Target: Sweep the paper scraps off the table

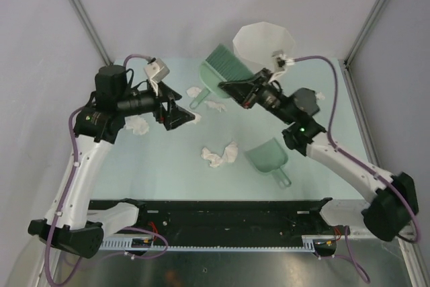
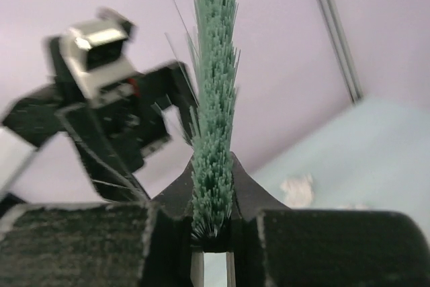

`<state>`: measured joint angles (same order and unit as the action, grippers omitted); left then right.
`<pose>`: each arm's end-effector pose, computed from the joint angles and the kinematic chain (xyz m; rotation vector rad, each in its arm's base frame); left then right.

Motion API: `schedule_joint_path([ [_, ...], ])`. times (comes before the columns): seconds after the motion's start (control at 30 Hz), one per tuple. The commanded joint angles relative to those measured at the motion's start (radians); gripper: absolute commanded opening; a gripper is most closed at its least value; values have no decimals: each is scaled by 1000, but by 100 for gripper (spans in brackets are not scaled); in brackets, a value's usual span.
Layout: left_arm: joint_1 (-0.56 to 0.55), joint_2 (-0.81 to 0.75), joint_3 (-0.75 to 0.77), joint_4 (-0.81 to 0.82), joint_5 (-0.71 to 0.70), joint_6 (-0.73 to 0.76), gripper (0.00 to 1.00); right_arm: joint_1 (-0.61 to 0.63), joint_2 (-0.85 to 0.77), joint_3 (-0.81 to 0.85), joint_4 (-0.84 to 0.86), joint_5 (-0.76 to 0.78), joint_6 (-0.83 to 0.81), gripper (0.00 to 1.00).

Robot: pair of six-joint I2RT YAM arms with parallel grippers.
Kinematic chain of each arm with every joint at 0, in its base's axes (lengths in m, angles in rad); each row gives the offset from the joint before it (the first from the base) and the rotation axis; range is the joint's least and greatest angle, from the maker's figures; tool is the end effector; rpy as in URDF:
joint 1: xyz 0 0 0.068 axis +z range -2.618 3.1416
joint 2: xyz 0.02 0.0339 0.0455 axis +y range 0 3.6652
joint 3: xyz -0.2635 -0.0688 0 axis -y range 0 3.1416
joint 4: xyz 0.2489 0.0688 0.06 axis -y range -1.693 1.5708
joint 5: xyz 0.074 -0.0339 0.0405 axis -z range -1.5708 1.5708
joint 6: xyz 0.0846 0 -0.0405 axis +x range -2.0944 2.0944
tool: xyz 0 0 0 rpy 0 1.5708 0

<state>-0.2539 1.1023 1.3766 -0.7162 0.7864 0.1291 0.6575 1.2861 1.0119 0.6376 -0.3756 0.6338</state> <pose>0.2224 -0.1196 0.4166 0.8560 1.7795 -0.8661 0.2538 0.2351 0.4110 -0.3743 1.2981 1.3342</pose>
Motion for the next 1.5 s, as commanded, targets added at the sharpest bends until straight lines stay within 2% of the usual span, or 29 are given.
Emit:
schedule_joint_path([
  [0.0, -4, -16, 116, -8, 309, -19, 99, 13, -119, 7, 157, -48, -14, 0],
  [0.1, -22, 1, 188, -6, 353, -66, 87, 45, -137, -16, 229, -11, 4, 0],
  [0.13, -24, 8, 203, -6, 367, -95, 73, 56, -143, -24, 255, 4, 3, 0],
  [0.23, -36, 5, 234, -2, 413, -123, 56, 86, -156, -53, 315, 70, 12, 0],
  [0.33, -45, -8, 246, 7, 409, -149, 54, 96, -154, -79, 373, 101, 46, 0],
  [0.4, -54, -12, 256, 14, 416, -157, 50, 103, -149, -93, 392, 127, 52, 0],
  [0.43, -59, -10, 256, 17, 410, -163, 43, 111, -146, -96, 405, 138, 52, 0],
  [0.67, -87, 13, 225, 26, 409, -172, 30, 113, -139, -98, 435, 141, 60, 0],
  [0.77, -94, 14, 230, 29, 387, -174, 10, 114, -134, -98, 422, 141, 61, 0],
  [0.8, -94, 16, 230, 31, 383, -174, 0, 114, -134, -98, 412, 141, 58, 0],
  [0.87, -94, 10, 219, 32, 358, -177, 0, 110, -137, -98, 378, 148, 47, 0],
  [0.9, -94, 1, 213, 32, 329, -177, 0, 113, -154, -96, 296, 161, 35, 0],
  [0.93, -94, -7, 204, 32, 289, -174, 0, 113, -168, -96, 231, 217, 2, 12],
  [0.97, -93, -13, 182, 32, 166, -157, 0, 114, -186, -96, 161, 254, -37, 31],
  [1.0, -93, -36, 171, 17, 80, -135, 0, 117, -227, -93, -13, 352, -75, 62],
  [1.03, -93, -41, 164, 2, -8, -100, 0, 120, -246, -88, -115, 421, -153, 72],
  [1.07, -93, -42, 153, -18, -238, -39, 0, 129, -264, -72, -218, 485, -187, 87],
  [1.1, -93, -36, 142, -41, -351, -11, 0, 129, -293, -65, -407, 589, -212, 98],
  [1.17, -93, -36, 78, -42, -631, 88, 0, 129, -315, -44, -591, 671, -250, 100],
  [1.2, -93, -32, 53, -39, -713, 116, 0, 129, -323, -35, -772, 732, -252, 100],
  [1.33, -81, -13, -86, -39, -913, 243, 0, 129, -317, -9, -1162, 810, -169, 100],
  [1.37, -77, -1, -103, -40, -943, 254, 0, 129, -305, -6, -1299, 814, -101, 100],
  [1.43, -65, 10, -137, -38, -1018, 283, 0, 131, -250, -4, -1435, 816, -25, 100],
  [1.47, -59, 24, -143, -38, -1039, 290, 0, 137, -222, -6, -1560, 808, 33, 100],
])
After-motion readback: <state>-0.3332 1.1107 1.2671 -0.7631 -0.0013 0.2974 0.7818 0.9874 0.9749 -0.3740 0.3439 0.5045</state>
